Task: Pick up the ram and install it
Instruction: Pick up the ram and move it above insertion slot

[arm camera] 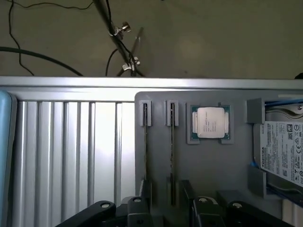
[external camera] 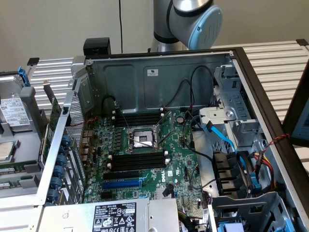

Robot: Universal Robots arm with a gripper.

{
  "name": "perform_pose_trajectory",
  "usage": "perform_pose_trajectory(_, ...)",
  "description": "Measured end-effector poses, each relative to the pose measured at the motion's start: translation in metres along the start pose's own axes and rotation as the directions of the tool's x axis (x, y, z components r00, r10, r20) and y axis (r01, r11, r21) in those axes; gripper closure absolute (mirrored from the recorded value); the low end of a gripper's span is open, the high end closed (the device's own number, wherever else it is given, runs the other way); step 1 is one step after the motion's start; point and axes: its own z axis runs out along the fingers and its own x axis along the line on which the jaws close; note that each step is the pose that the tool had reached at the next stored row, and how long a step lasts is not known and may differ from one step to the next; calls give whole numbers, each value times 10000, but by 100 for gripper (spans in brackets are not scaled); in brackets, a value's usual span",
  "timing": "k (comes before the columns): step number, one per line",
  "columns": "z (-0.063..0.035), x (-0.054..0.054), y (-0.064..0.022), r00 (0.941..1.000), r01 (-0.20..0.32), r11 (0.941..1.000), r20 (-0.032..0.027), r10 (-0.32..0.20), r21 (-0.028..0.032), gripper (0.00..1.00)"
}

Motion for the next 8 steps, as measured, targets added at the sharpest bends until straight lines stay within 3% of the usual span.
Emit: perform_pose_trajectory(8,119,135,-4,9999,-106,9999,4,106,127,61)
